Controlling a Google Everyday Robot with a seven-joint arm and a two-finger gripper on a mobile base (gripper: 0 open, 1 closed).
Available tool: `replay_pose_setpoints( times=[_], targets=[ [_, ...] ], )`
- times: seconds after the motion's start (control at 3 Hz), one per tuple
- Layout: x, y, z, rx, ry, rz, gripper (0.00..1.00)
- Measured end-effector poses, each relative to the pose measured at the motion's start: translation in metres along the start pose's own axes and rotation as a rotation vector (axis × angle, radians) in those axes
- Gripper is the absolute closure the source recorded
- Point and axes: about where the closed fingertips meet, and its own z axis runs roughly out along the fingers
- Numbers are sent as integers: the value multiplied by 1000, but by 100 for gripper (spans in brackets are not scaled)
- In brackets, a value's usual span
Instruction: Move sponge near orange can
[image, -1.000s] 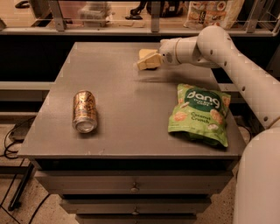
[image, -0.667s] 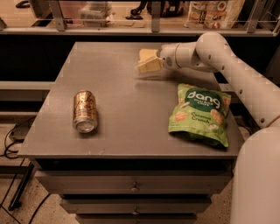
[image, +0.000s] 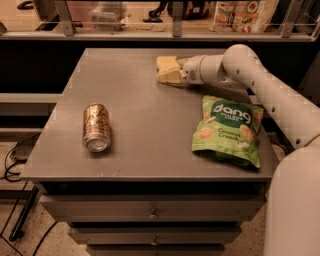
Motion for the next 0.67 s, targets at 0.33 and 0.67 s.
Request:
replay_pose_setpoints(
  times=[0.33,0.67],
  targets=[
    [-20,19,-4,-25,-12,-63,73],
    [-52,57,-12,-80,-35,-158,96]
  ],
)
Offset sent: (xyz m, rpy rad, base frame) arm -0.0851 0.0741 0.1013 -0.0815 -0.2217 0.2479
